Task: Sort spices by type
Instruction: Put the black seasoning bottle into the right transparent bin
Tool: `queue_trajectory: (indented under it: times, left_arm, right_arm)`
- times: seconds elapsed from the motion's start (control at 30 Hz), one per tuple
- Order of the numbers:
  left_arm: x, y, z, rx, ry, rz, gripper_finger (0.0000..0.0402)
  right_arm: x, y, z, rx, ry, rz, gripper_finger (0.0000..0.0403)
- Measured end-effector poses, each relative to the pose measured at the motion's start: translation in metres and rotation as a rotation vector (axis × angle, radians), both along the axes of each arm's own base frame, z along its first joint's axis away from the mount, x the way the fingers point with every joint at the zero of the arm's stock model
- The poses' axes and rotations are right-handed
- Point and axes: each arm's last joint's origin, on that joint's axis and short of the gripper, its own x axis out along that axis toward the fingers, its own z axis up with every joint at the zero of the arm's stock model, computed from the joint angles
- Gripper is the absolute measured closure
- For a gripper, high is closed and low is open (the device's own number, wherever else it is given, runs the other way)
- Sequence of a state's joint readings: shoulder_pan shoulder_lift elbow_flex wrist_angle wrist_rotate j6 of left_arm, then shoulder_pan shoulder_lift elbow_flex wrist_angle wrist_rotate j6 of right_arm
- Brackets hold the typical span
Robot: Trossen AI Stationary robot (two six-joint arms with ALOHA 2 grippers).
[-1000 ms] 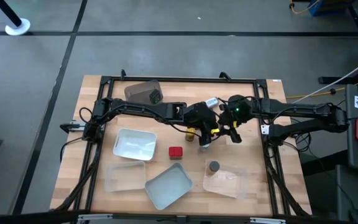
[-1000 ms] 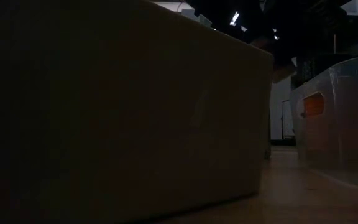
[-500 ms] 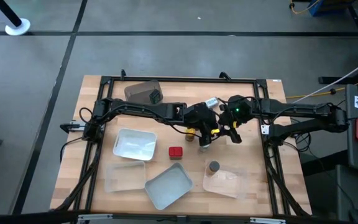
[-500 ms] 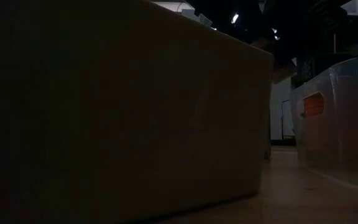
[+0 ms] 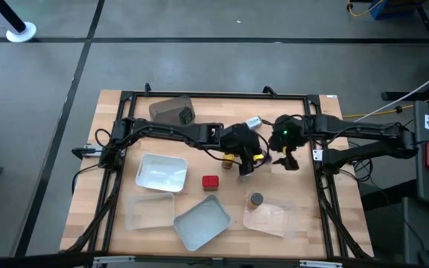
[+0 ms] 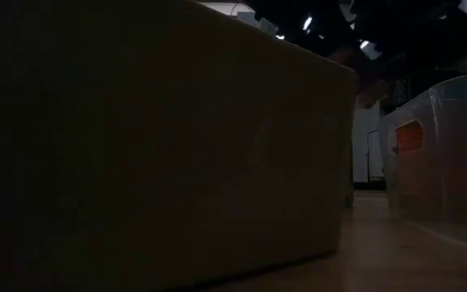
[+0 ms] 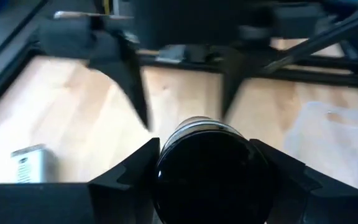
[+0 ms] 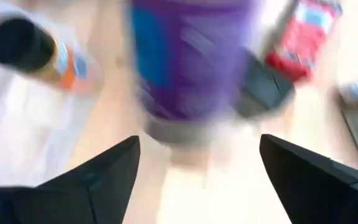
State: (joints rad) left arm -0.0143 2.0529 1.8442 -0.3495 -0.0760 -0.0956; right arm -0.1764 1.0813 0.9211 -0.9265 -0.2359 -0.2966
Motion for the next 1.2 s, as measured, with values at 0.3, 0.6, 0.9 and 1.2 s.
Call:
queue_trajectory:
  times: [0.3,0.6,0.9,1.2]
  left_arm:
    - [0.004,-0.039,0.012,-0.087,-0.136,-0.148,0.0206]
    - [-0.007,-0.109,0.013,-0.099,-0.142,-0.298,0.0206]
    - [-0.020,-0.155,0.013,-0.094,-0.142,-0.305,0.0206]
    - [-0.018,-0.151,0.029,-0.132,-0.196,-0.270,0.0206]
  right_arm:
    - [-0.026,0.000,0.051,-0.143,-0.059,-0.072,0.0068]
    - [-0.054,0.004,0.077,-0.163,-0.217,-0.144,0.0068]
    - [-0.058,0.005,0.079,-0.112,-0.229,-0.215,0.0068]
    - [-0.051,0.004,0.075,-0.104,-0.202,-0.210,0.0068]
